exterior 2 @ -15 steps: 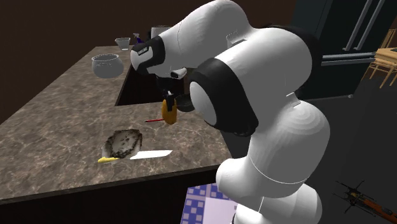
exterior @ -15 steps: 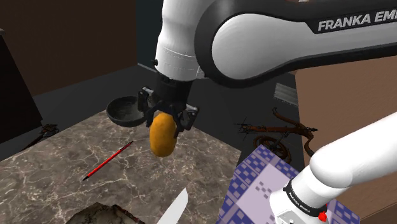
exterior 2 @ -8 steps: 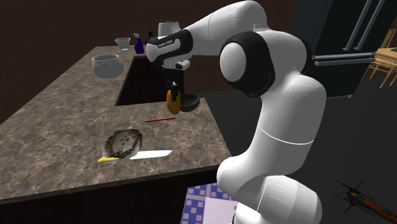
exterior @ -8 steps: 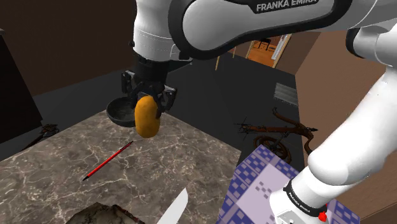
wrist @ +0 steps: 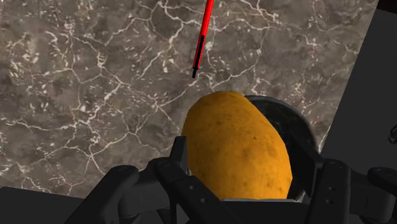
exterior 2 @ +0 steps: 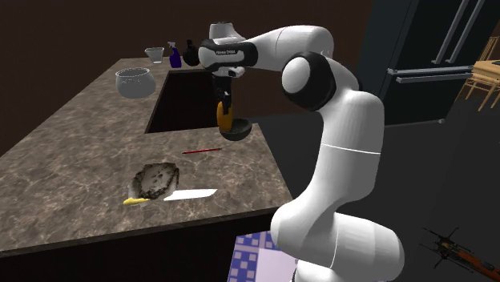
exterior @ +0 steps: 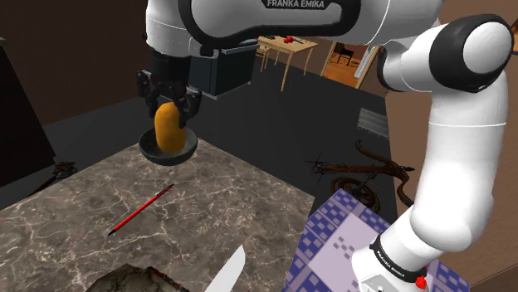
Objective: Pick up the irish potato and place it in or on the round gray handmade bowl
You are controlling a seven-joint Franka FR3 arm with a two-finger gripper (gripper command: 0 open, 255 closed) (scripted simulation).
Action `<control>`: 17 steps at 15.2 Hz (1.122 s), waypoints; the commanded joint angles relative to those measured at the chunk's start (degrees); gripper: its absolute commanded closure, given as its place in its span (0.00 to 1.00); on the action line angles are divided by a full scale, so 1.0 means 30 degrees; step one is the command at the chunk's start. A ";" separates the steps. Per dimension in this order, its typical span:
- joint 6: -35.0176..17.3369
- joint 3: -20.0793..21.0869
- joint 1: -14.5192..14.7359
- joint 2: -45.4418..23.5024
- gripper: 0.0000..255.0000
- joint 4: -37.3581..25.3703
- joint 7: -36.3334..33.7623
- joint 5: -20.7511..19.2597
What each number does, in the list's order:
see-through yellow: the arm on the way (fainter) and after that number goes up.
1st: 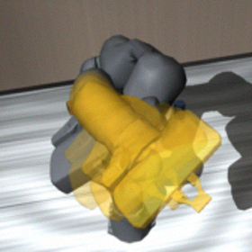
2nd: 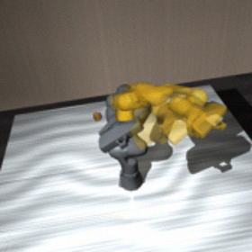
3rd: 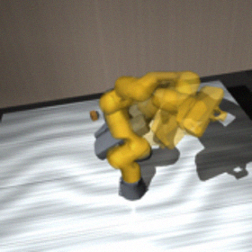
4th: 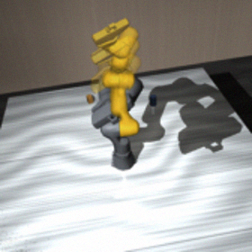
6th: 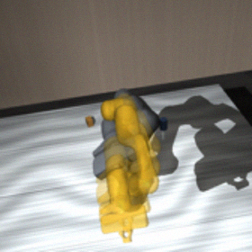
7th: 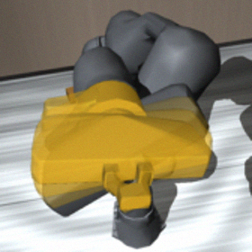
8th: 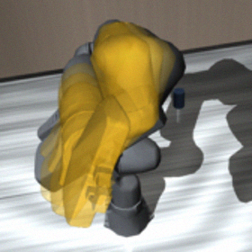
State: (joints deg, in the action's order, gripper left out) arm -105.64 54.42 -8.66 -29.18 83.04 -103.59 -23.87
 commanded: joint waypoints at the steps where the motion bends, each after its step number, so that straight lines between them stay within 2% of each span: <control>1: 0.1090 -0.0747 0.1218 -0.1566 1.00 -0.2534 0.0317 -0.0880; 4: 0.3076 -0.1934 0.3535 -0.4296 1.00 -0.7547 0.1228 -0.2078; 17: -0.0169 -0.2054 0.2415 -0.4432 1.00 -0.3963 0.0597 -0.2362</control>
State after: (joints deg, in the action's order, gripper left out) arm -105.39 48.34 -1.25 -42.32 70.48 -101.67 -30.81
